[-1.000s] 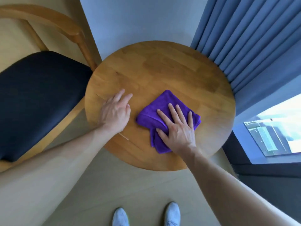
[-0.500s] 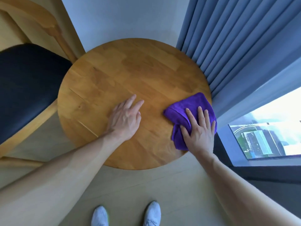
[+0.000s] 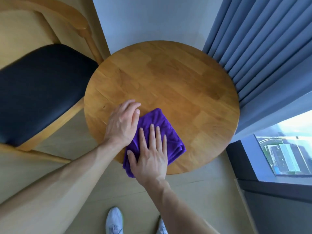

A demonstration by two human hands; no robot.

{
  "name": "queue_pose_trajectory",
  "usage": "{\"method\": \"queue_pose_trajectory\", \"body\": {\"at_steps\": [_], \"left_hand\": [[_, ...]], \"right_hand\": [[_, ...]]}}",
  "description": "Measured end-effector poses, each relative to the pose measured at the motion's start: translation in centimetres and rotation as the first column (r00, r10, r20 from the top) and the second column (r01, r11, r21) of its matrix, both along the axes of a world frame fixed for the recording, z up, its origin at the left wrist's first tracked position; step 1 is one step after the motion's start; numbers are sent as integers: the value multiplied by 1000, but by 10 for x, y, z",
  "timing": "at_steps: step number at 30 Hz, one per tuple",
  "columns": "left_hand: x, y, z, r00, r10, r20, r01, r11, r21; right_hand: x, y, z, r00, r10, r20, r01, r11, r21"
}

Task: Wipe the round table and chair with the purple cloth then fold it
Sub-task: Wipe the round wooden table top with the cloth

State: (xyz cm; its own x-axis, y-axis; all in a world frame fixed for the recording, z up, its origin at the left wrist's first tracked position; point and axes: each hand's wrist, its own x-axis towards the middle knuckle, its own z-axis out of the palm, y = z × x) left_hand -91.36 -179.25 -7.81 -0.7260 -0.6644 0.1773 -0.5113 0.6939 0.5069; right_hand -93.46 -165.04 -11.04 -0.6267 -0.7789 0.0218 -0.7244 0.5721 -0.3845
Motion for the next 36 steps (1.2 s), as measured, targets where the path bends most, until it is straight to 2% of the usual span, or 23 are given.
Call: {"method": "queue_pose_trajectory", "body": {"at_steps": [2, 4, 6, 7, 9, 11, 13, 20, 23, 27, 31, 36], "left_hand": [[13, -10, 6, 995, 46, -92, -47, 999, -6], [19, -12, 7, 991, 32, -131, -38, 998, -50], [14, -2, 0, 992, -25, -121, 14, 996, -91], [9, 8, -6, 997, -43, -71, 35, 993, -110], [-1, 37, -16, 987, -33, 157, 54, 990, -134], [-6, 66, -25, 923, -4, 384, 67, 986, -151], [-3, 83, -32, 890, 30, 456, 56, 983, -175], [44, 52, -36, 892, 5, 451, 99, 973, -207], [73, 2, -38, 875, 135, 466, -27, 973, -231], [90, -43, -34, 868, 194, 457, -147, 980, -136], [77, -4, -39, 888, 280, 366, -260, 960, -103], [79, 66, -47, 950, 181, 253, -139, 975, -174]], "right_hand": [[-1, -8, 6, 987, 40, 154, -21, 992, -128], [-14, -4, 13, 935, 25, 354, 84, 953, -290], [-37, 7, 17, 918, -36, 396, 199, 904, -379], [-50, 13, 18, 927, -78, 366, 230, 891, -393], [-75, 21, 18, 938, -159, 308, 269, 894, -359], [-94, 23, 15, 946, -189, 263, 263, 921, -286], [-102, 22, 8, 960, -175, 217, 222, 951, -216], [-100, 25, -12, 970, -197, 143, 221, 957, -187], [-97, 27, -14, 984, -166, 65, 173, 976, -132], [-92, 26, -17, 990, -121, -75, 122, 993, 0], [-92, 26, -19, 984, -123, -128, 132, 989, 62], [-94, 24, -21, 983, -120, -142, 127, 991, 42]]}}
